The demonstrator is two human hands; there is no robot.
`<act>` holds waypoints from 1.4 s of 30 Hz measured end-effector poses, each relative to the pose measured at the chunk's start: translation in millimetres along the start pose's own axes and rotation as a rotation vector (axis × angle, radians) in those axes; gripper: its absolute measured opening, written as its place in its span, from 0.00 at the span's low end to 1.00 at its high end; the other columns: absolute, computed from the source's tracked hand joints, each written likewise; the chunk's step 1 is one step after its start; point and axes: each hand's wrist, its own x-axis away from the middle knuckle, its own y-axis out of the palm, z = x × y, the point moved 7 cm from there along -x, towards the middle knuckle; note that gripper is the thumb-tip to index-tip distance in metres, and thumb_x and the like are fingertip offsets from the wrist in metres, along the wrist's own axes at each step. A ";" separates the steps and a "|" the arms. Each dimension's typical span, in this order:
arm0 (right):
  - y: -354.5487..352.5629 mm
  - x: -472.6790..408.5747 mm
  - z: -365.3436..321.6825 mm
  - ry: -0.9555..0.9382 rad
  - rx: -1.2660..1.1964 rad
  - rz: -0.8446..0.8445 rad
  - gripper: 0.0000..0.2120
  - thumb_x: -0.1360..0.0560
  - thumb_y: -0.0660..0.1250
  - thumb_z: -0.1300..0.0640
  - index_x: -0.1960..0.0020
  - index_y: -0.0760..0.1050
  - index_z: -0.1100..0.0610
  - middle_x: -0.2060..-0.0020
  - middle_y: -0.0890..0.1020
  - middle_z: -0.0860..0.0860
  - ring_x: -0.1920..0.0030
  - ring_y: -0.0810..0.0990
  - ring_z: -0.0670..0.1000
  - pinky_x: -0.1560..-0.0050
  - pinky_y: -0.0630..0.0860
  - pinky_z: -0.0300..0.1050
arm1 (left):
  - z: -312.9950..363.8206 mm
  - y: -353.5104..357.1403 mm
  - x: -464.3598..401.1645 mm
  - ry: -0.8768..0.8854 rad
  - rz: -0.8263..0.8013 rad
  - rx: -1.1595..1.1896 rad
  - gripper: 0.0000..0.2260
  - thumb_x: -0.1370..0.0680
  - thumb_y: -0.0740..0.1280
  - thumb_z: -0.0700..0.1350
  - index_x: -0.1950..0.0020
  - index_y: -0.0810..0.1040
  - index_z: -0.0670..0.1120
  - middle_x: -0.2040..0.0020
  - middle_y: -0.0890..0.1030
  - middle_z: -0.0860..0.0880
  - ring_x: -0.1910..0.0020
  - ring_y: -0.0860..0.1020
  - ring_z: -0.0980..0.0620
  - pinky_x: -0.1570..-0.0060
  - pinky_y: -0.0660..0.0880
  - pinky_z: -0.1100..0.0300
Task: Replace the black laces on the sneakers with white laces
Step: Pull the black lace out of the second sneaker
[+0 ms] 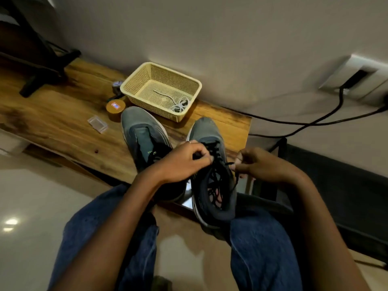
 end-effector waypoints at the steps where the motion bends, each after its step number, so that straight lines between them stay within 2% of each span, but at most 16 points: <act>1: -0.1 2.5 -2.8 -0.012 -0.088 -0.010 0.08 0.21 0.64 0.60 0.54 0.75 0.65 0.65 0.80 0.54 0.64 0.75 0.49 0.63 0.69 0.40 | 1.5 0.2 0.1 -0.021 -0.003 0.077 0.07 0.21 0.64 0.47 0.57 0.78 0.47 0.50 0.76 0.48 0.53 0.76 0.57 0.52 0.68 0.68; 3: -2.2 6.7 -8.1 -0.010 -0.363 0.015 0.05 0.21 0.61 0.61 0.54 0.73 0.60 0.65 0.82 0.53 0.66 0.77 0.45 0.66 0.69 0.37 | 8.8 -4.9 1.1 -0.031 0.036 0.283 0.08 0.22 0.66 0.50 0.56 0.81 0.48 0.51 0.80 0.51 0.51 0.77 0.59 0.51 0.69 0.66; 5: -8.0 8.1 -9.8 -0.017 -0.670 0.106 0.03 0.21 0.62 0.62 0.54 0.73 0.59 0.67 0.82 0.53 0.69 0.77 0.44 0.69 0.69 0.35 | 15.6 -18.0 2.6 -0.002 0.149 0.519 0.10 0.25 0.68 0.55 0.56 0.81 0.49 0.58 0.81 0.56 0.56 0.78 0.60 0.54 0.70 0.65; 8: -19.9 11.8 -12.8 -0.062 -0.928 0.265 0.03 0.22 0.64 0.61 0.54 0.75 0.59 0.70 0.81 0.51 0.69 0.78 0.46 0.66 0.69 0.37 | 14.0 -45.0 6.3 0.038 0.407 0.915 0.11 0.28 0.68 0.54 0.56 0.78 0.47 0.61 0.81 0.53 0.61 0.77 0.56 0.53 0.71 0.60; 11: -31.4 19.3 -18.4 -0.151 -1.112 0.400 0.04 0.23 0.64 0.59 0.54 0.78 0.56 0.68 0.81 0.48 0.63 0.80 0.46 0.60 0.75 0.38 | -2.3 -72.3 14.0 0.052 0.701 1.211 0.08 0.26 0.67 0.52 0.60 0.75 0.49 0.63 0.81 0.53 0.65 0.77 0.56 0.60 0.73 0.62; 13: -39.5 24.6 -17.4 -0.200 -1.233 0.528 0.04 0.23 0.64 0.59 0.53 0.78 0.55 0.67 0.81 0.48 0.62 0.81 0.46 0.58 0.75 0.39 | -18.5 -88.4 22.4 0.014 0.928 1.154 0.08 0.23 0.67 0.50 0.60 0.75 0.49 0.61 0.80 0.53 0.65 0.76 0.57 0.65 0.72 0.65; 15: -46.5 29.3 -12.4 -0.237 -1.291 0.676 0.04 0.22 0.64 0.60 0.52 0.78 0.56 0.66 0.82 0.48 0.63 0.80 0.46 0.59 0.75 0.38 | -31.6 -98.7 33.9 -0.098 1.137 0.899 0.08 0.22 0.66 0.48 0.61 0.76 0.49 0.64 0.78 0.54 0.67 0.73 0.59 0.66 0.69 0.66; 17: -52.7 33.5 -7.2 -0.248 -1.176 0.815 0.05 0.21 0.63 0.61 0.47 0.76 0.57 0.63 0.82 0.49 0.63 0.80 0.45 0.59 0.76 0.38 | -41.5 -104.9 39.0 -0.222 1.208 0.632 0.06 0.23 0.67 0.48 0.59 0.77 0.48 0.65 0.77 0.55 0.65 0.74 0.58 0.63 0.68 0.63; 20: -56.5 36.2 -3.8 -0.233 -0.967 0.926 0.15 0.21 0.62 0.61 0.35 0.68 0.56 0.52 0.81 0.50 0.56 0.81 0.45 0.51 0.79 0.38 | -51.6 -107.9 34.2 -0.399 1.033 0.120 0.13 0.25 0.66 0.56 0.48 0.79 0.49 0.49 0.81 0.49 0.47 0.77 0.47 0.50 0.71 0.56; 21: -56.7 35.7 -3.2 -0.224 -0.908 0.934 0.19 0.21 0.62 0.62 0.31 0.65 0.56 0.48 0.79 0.51 0.52 0.81 0.47 0.48 0.78 0.40 | -50.4 -108.2 34.4 -0.427 0.992 -0.014 0.16 0.26 0.65 0.58 0.48 0.80 0.49 0.48 0.81 0.47 0.46 0.77 0.45 0.49 0.71 0.53; 25: -49.4 25.4 -0.4 -0.154 -0.711 0.842 0.31 0.22 0.63 0.64 0.23 0.54 0.52 0.39 0.74 0.47 0.40 0.76 0.48 0.40 0.75 0.44 | -28.2 -102.7 39.0 -0.378 0.966 -0.280 0.24 0.25 0.62 0.62 0.68 0.75 0.43 0.70 0.76 0.47 0.68 0.75 0.44 0.67 0.66 0.56; 28: -42.4 15.7 4.1 -0.071 -0.535 0.750 0.28 0.22 0.63 0.63 0.24 0.59 0.51 0.36 0.72 0.48 0.39 0.73 0.47 0.41 0.73 0.44 | -14.0 -88.7 32.7 -0.299 0.881 -0.302 0.24 0.24 0.64 0.60 0.73 0.70 0.45 0.74 0.72 0.51 0.70 0.73 0.47 0.67 0.63 0.58; 32: -39.4 10.8 11.6 -0.003 -0.325 0.713 0.13 0.22 0.64 0.61 0.38 0.76 0.55 0.44 0.80 0.51 0.49 0.77 0.45 0.54 0.73 0.34 | 6.6 -73.9 26.5 -0.173 0.867 -0.412 0.19 0.25 0.65 0.59 0.69 0.71 0.48 0.73 0.72 0.54 0.71 0.72 0.53 0.71 0.59 0.60; 35: -36.6 13.2 8.3 -0.018 -0.245 0.714 0.07 0.22 0.65 0.60 0.47 0.80 0.57 0.54 0.82 0.51 0.56 0.78 0.45 0.57 0.74 0.37 | 16.5 -62.6 17.1 0.007 0.805 -0.456 0.10 0.26 0.67 0.56 0.55 0.73 0.51 0.63 0.74 0.56 0.59 0.71 0.55 0.60 0.62 0.60; 38: -19.6 10.9 0.5 -0.050 -0.246 0.553 0.07 0.24 0.68 0.54 0.54 0.79 0.59 0.61 0.82 0.54 0.61 0.79 0.47 0.58 0.76 0.44 | 25.1 -39.5 8.9 0.138 0.650 -0.500 0.18 0.28 0.70 0.55 0.42 0.71 0.52 0.52 0.72 0.58 0.49 0.64 0.57 0.50 0.58 0.57; 42: 1.3 9.8 -5.5 -0.048 -0.102 0.428 0.12 0.31 0.75 0.52 0.53 0.78 0.57 0.62 0.81 0.52 0.61 0.79 0.48 0.60 0.76 0.44 | 29.9 -5.5 1.9 0.243 0.368 -0.550 0.16 0.28 0.70 0.57 0.42 0.74 0.57 0.43 0.75 0.58 0.40 0.68 0.54 0.45 0.55 0.58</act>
